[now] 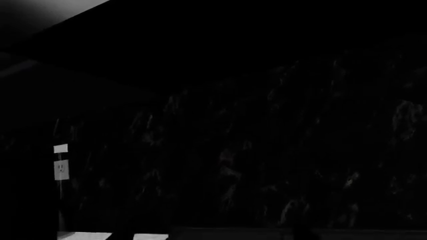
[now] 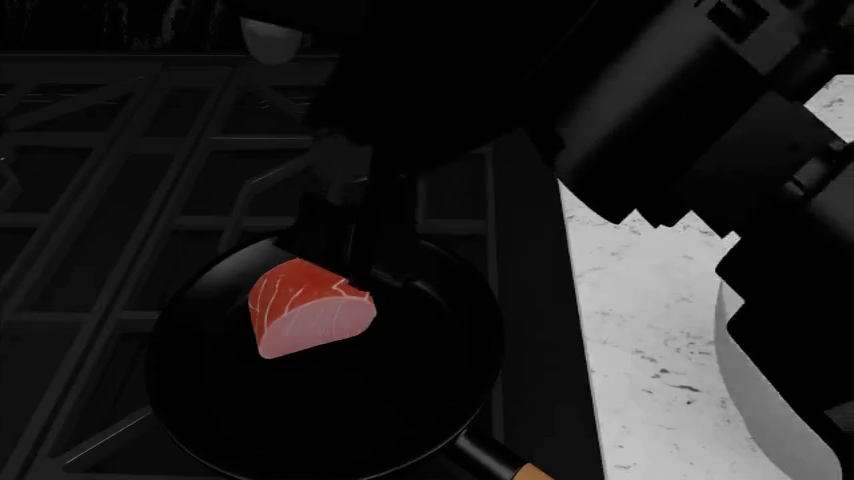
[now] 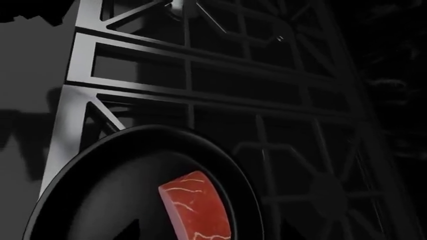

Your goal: Pick the pork loin from the pan and place it in the bowl.

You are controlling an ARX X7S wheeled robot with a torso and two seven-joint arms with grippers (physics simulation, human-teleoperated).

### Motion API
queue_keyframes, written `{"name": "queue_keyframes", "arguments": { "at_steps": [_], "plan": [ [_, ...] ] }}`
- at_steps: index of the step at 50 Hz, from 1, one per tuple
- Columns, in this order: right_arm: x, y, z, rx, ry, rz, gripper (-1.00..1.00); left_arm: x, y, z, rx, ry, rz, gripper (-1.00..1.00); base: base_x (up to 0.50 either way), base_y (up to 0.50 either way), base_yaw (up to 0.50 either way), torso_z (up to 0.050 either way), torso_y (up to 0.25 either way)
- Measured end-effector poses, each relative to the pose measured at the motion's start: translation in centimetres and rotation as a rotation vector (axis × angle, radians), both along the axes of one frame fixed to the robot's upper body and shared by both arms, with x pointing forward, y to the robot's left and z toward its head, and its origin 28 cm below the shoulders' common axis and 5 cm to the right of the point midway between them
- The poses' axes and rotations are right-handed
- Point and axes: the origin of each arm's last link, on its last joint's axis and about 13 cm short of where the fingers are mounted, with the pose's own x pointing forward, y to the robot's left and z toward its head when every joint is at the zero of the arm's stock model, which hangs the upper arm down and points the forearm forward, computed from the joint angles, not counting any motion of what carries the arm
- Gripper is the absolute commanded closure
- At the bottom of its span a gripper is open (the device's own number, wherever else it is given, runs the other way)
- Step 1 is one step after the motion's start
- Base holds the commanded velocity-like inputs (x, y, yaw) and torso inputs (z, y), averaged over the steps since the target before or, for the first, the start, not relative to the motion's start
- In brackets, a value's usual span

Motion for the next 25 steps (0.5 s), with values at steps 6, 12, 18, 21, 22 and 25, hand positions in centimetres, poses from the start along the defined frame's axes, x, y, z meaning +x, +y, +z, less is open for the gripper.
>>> {"name": "queue_keyframes", "arguments": {
  "at_steps": [6, 12, 18, 21, 22, 25],
  "plan": [
    [0.4, 0.1, -0.6, 0.003, 0.017, 0.008, -1.0, 0.0, 0.0, 0.0, -0.001, 0.003, 0.004, -1.0, 0.0, 0.0, 0.0, 0.0, 0.0],
    [0.9, 0.2, -1.2, 0.01, 0.038, 0.021, -1.0, -0.1, 0.0, -0.1, -0.002, 0.006, 0.007, -1.0, 0.0, 0.0, 0.0, 0.0, 0.0],
    [1.4, 0.4, -1.8, 0.013, 0.056, 0.031, -1.0, -0.2, 0.1, -0.1, -0.003, 0.007, 0.014, -1.0, 0.0, 0.0, 0.0, 0.0, 0.0],
    [1.6, 0.4, -2.0, 0.014, 0.063, 0.035, -1.0, -0.3, 0.1, -0.1, -0.004, 0.007, 0.017, -1.0, 0.0, 0.0, 0.0, 0.0, 0.0],
    [1.7, 0.5, -2.1, 0.015, 0.065, 0.036, -1.0, -0.3, 0.1, -0.1, -0.004, 0.007, 0.017, -1.0, 0.0, 0.0, 0.0, 0.0, 0.0],
    [1.9, 0.5, -2.3, 0.016, 0.071, 0.039, -1.0, -0.3, 0.1, -0.1, -0.005, 0.008, 0.02, -1.0, 0.0, 0.0, 0.0, 0.0, 0.0]
  ]
}}
